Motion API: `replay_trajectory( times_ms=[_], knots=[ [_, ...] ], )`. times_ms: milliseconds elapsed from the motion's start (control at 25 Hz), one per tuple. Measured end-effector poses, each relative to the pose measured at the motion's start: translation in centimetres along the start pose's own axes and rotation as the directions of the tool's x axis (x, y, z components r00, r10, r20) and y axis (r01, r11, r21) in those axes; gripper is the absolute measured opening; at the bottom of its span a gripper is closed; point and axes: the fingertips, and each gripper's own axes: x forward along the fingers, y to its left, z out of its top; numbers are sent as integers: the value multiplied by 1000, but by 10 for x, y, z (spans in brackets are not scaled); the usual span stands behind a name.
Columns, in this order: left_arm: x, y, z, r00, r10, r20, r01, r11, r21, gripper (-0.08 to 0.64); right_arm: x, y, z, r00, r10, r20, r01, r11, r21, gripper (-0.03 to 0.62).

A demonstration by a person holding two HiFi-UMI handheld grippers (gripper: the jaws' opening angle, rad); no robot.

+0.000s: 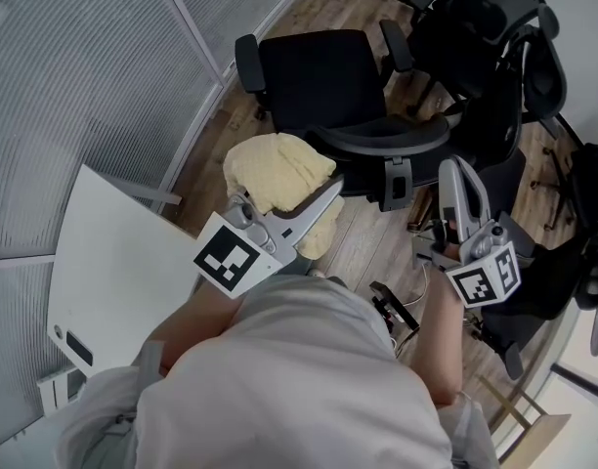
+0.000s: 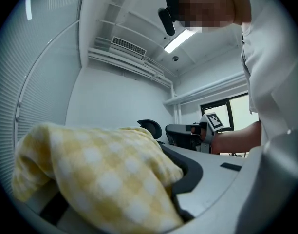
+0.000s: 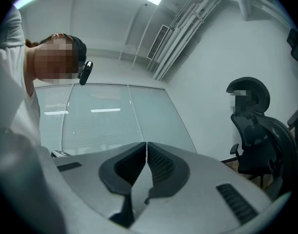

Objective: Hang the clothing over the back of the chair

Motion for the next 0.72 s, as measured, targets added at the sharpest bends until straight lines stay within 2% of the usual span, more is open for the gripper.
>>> replay_trajectory(
  times_ms=[440, 720],
  knots=[
    [24, 17, 2, 993, -119, 4, 119, 993, -27, 74, 31, -2, -6, 1000, 3, -31, -4, 1000, -18, 23],
    [33, 25, 2, 979, -204, 4, 204, 979, -32, 74, 41, -7, -3, 998, -58, -14, 58, 997, -46, 23]
  ],
)
